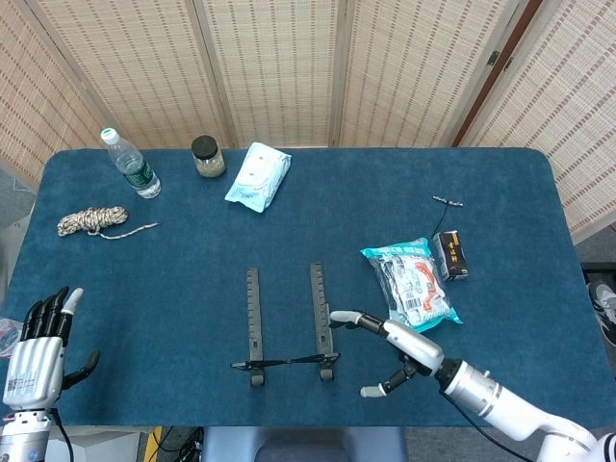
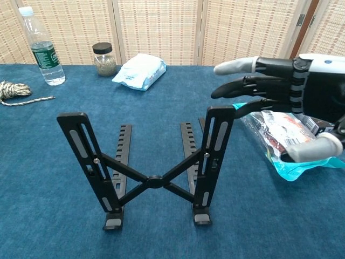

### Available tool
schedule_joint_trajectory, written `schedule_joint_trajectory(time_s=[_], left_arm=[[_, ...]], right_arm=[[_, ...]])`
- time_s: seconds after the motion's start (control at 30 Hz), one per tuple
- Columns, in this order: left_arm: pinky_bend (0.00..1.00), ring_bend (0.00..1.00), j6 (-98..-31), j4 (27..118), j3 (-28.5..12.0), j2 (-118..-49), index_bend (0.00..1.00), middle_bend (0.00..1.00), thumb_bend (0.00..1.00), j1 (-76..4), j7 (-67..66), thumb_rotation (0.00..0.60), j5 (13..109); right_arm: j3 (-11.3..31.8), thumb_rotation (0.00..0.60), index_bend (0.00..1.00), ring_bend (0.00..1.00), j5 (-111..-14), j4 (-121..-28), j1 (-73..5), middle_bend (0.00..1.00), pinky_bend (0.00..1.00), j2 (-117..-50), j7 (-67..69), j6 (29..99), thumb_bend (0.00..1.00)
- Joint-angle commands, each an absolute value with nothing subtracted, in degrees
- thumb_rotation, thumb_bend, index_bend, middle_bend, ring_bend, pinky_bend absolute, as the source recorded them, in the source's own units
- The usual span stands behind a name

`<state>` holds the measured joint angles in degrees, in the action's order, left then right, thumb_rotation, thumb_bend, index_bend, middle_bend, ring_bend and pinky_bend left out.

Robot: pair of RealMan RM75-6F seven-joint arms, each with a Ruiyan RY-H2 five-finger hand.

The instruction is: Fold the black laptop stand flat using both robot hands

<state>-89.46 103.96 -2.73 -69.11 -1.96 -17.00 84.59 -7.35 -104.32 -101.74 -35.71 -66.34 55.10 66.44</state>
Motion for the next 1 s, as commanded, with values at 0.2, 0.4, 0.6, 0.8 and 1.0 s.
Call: schedule_joint_trajectory(time_s=[0.2, 0.4, 0.6, 0.8, 1.0], left_arm=[[0.0, 0.0, -89.5, 104.1, -2.6, -69.0, 0.03, 0.0, 0.25, -1.8, -17.1, 0.6, 84.5], [0.0, 0.0, -89.5, 104.0, -2.6, -69.0, 0.03, 0.0, 0.25, -1.7, -17.2, 0.6, 84.4], [0.0, 0.0, -89.3, 103.9, -2.6, -69.2, 0.03, 0.0, 0.25, -1.8, -17.5, 0.6, 84.2], [0.0, 0.0, -89.2, 104.0, -2.6, -69.2, 0.03, 0.0, 0.25, -1.8, -17.7, 0.6, 84.1], [0.0, 0.0, -89.1, 104.1, -2.5, -69.4, 0.03, 0.0, 0.25, -1.8, -18.1, 0.6, 84.1]], right_arm=[[-5.6, 0.6, 0.0, 0.0, -102.1, -100.5, -39.4, 0.06, 0.05, -70.6, 59.7, 62.6, 0.0], [-5.1, 0.6, 0.0, 0.0, -99.4, -99.2, -41.4, 0.06, 0.05, -72.9, 68.1, 60.1, 0.0], [-6.1, 0.6, 0.0, 0.0, -99.1, -96.4, -43.3, 0.06, 0.05, -75.0, 78.6, 58.2, 0.0], [-8.2, 0.6, 0.0, 0.0, -100.8, -94.5, -44.6, 0.06, 0.05, -76.4, 85.6, 57.6, 0.0], [-10.6, 0.6, 0.0, 0.0, -102.2, -92.9, -45.5, 0.06, 0.05, -77.6, 92.2, 58.0, 0.0]])
